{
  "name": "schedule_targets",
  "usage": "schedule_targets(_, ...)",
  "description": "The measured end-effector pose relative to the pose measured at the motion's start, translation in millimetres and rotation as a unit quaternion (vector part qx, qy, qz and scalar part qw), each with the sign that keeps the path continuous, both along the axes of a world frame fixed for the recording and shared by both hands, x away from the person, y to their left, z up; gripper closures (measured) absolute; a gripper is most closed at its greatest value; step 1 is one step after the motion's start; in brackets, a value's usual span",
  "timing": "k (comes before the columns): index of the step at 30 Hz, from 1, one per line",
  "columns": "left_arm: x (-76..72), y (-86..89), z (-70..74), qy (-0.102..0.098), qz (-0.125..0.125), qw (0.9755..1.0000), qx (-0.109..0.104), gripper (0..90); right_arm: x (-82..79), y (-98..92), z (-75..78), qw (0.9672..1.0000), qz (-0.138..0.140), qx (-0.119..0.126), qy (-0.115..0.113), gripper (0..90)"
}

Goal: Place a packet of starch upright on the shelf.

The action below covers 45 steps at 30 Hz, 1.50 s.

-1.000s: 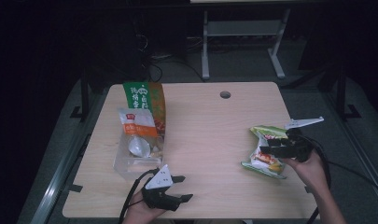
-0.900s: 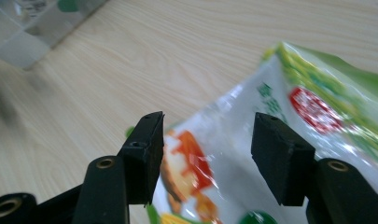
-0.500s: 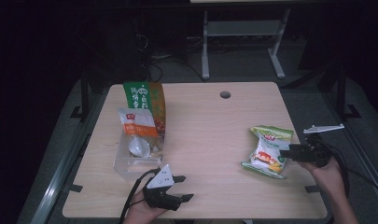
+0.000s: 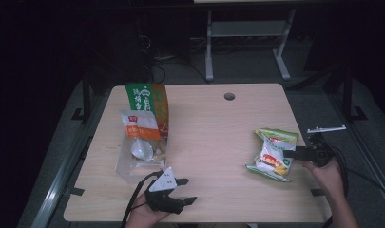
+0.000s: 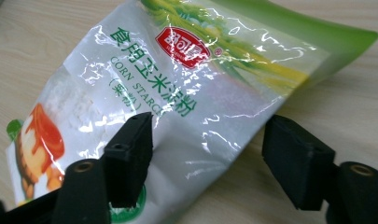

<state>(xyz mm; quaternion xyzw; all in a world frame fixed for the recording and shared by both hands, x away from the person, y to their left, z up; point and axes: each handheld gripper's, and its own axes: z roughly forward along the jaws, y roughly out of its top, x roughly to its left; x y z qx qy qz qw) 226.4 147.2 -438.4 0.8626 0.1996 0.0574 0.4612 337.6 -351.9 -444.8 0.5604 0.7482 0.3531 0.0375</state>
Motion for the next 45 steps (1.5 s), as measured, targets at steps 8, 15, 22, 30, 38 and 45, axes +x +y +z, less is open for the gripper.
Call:
schedule_targets(8, -0.5, 0.4, 1.4, -0.005, -0.001, 1.0, 0.0, 35.8, 3.5, 6.8, -10.5, 0.9989, 0.009, 0.045, 0.006, 69.1)
schedule_targets(15, 0.7, 2.0, 2.6, -0.004, 0.005, 1.0, -0.005, 35.8, -2.1, 9.5, -4.6, 0.999, 0.015, 0.041, -0.007, 87.9)
schedule_targets(22, 2.6, 4.0, 3.6, -0.007, 0.006, 1.0, -0.003, 35.8, -9.0, 14.4, 8.6, 0.9981, 0.021, 0.049, -0.033, 88.4)
schedule_targets(30, 1.5, 3.8, 4.4, -0.004, 0.01, 0.9999, -0.009, 35.4, -15.6, 30.7, 35.8, 0.9952, 0.051, 0.048, -0.069, 88.5)
schedule_targets(38, 2.0, 5.4, 5.4, -0.004, 0.013, 0.9998, -0.011, 35.2, -23.3, 53.8, 58.4, 0.9905, 0.087, 0.053, -0.092, 88.8)
schedule_targets(45, 2.0, 4.5, 5.2, -0.004, 0.014, 0.9998, -0.011, 33.9, -29.8, 87.1, 80.6, 0.9818, 0.134, 0.056, -0.122, 88.9)
